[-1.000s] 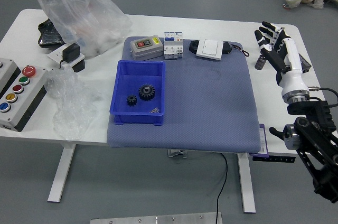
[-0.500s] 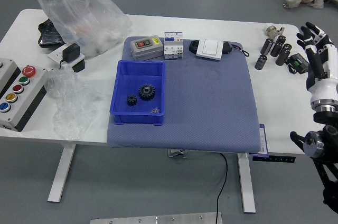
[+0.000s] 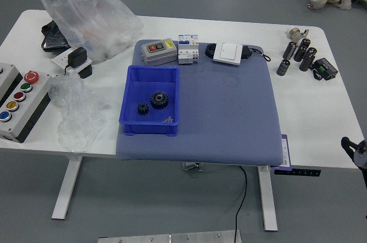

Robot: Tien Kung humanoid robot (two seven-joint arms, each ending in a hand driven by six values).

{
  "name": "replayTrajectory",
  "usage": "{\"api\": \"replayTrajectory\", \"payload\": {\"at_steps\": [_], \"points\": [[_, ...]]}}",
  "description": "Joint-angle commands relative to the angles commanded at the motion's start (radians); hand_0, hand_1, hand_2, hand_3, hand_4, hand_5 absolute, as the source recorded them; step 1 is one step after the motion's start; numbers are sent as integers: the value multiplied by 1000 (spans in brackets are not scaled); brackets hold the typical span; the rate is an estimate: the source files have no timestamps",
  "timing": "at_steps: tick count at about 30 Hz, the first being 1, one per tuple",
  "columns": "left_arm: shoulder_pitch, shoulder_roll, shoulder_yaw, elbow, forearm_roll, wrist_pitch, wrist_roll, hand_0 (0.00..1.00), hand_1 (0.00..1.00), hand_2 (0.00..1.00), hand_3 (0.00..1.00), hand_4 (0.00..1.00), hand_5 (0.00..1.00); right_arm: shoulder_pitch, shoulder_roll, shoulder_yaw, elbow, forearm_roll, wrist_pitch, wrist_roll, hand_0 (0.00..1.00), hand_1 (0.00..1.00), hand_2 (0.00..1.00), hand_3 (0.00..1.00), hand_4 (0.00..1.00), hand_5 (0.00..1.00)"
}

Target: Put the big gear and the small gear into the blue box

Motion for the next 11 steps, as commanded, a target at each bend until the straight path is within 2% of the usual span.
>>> {"api": "replayTrajectory", "payload": {"at_steps": [1,2,11], "points": [[-2,0,1,0,-3,0,-1,612,456,495,650,676,420,0,3,4,-2,3,0,1,840,779,781,759,824,576],[-5,0,4,0,-6,-1,-3,613,453,497,641,626,386,-1,7,8,-3,7,-1,2,840,782,775,756,821,580],[-15,-6,16,0,-12,-1,-2,613,457,499,640,625,381,5,30,10,-27,58,6,17,842,783,775,753,820,580]]}}
